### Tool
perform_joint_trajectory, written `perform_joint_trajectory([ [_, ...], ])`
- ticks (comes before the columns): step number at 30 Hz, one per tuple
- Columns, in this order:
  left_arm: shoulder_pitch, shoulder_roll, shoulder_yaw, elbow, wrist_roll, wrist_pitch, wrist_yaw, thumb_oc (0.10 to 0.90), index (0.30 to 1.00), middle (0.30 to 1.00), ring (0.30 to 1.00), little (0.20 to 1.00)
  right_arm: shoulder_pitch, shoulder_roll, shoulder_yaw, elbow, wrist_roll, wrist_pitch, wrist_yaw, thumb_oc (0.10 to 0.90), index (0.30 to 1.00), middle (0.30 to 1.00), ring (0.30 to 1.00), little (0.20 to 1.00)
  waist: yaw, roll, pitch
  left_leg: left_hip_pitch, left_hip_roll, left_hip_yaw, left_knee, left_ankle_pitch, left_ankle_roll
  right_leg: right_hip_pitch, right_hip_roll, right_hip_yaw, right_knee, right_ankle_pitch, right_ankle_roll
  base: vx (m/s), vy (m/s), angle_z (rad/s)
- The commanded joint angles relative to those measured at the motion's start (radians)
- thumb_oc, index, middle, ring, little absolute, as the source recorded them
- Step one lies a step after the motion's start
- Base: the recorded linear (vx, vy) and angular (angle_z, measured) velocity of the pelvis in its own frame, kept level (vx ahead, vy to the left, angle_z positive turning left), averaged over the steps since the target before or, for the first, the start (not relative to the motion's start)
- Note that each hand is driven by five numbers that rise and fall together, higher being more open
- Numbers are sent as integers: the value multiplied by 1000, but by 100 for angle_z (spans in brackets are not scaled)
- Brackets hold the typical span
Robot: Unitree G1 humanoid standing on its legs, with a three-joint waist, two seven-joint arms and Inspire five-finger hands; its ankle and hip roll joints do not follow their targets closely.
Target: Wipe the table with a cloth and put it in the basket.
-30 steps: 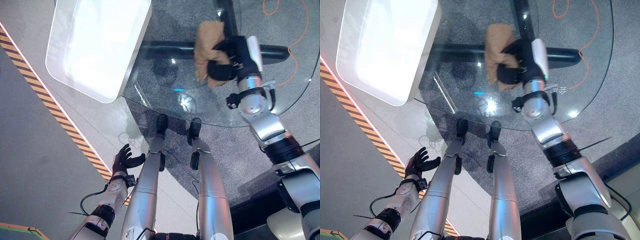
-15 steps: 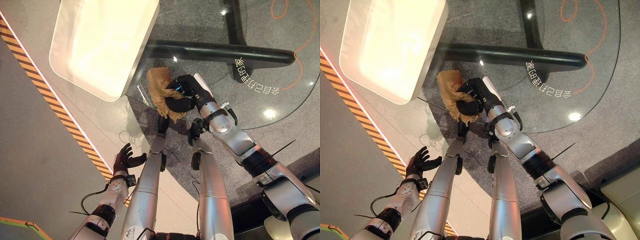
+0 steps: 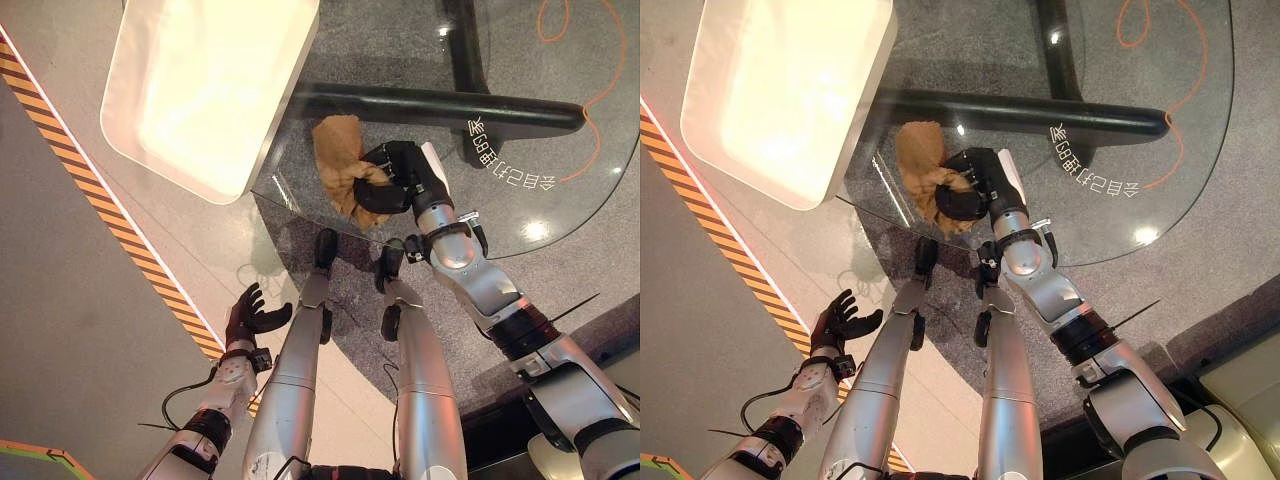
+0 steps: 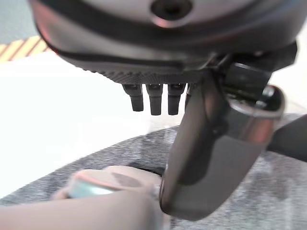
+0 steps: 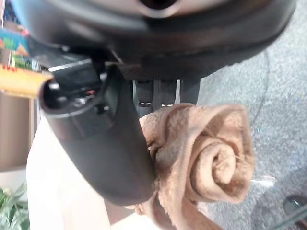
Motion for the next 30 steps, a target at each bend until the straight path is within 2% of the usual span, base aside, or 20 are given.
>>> perform_joint_trajectory([
  [1, 162, -25, 35, -72, -47, -86, -25, 800, 900, 900, 900, 900, 27, -21, -82, -188, 6, -105, -21, 100, 300, 300, 300, 200, -4, 38, -22, 58, -34, 46, 57, -113, 53, 52, 39, 3, -123, 81, 38, -33, -29, 0],
  [4, 193, -13, 46, -156, -87, -115, -73, 800, 900, 900, 900, 900, 68, -18, -104, -216, 2, -104, 2, 100, 300, 300, 300, 200, 1, 41, -22, 96, -36, 44, 40, -109, 52, 90, 37, -7, -131, 75, 35, -37, -33, -1],
  [8, 214, 3, 51, -227, -123, -97, -90, 800, 900, 900, 900, 900, 110, -19, -120, -231, 15, -105, 13, 100, 300, 300, 300, 200, 2, 43, -22, 128, -36, 39, 26, -106, 54, 125, 39, -16, -128, 65, 31, -36, -33, -1],
  [14, 280, 23, 75, -348, -226, -63, -226, 800, 900, 900, 900, 900, 228, -27, -167, -268, 53, -143, 53, 100, 300, 300, 300, 200, 0, 41, -22, 204, -36, 31, 19, -114, 55, 209, 42, -26, -124, 41, 25, -16, -45, 1],
  [16, 314, 37, 75, -425, -293, -28, -277, 800, 900, 900, 900, 900, 283, -28, -190, -290, 59, -172, 73, 100, 300, 300, 300, 200, -1, 40, -22, 235, -34, 28, 15, -117, 57, 244, 40, -29, -130, 36, 24, 5, -58, 2],
  [20, 339, 44, 68, -483, -333, 6, -307, 800, 900, 900, 900, 900, 321, -20, -208, -339, 76, -245, 95, 100, 300, 300, 300, 200, -4, 38, -22, 256, -32, 26, 21, -125, 59, 272, 38, -32, -130, 29, 23, -1, -49, 1],
  [21, 352, 52, 66, -522, -357, 22, -342, 800, 900, 900, 900, 900, 333, -17, -217, -385, 99, -293, 156, 100, 300, 300, 300, 200, -5, 37, -22, 259, -32, 26, 33, -131, 60, 279, 39, -34, -122, 23, 21, 18, -51, 1],
  [22, 358, 58, 65, -545, -382, 28, -370, 800, 900, 900, 900, 900, 339, -20, -218, -413, 116, -307, 199, 100, 300, 300, 300, 200, -7, 37, -22, 256, -32, 27, 41, -134, 60, 279, 39, -35, -116, 20, 20, 18, -38, 1],
  [30, 368, 79, 79, -679, -584, 41, -504, 800, 900, 900, 900, 900, 369, -49, -201, -507, 191, -367, 408, 100, 300, 300, 300, 200, -14, 37, -22, 227, -25, 38, 80, -144, 61, 256, 40, -28, -83, 13, 20, 5, -4, 1],
])
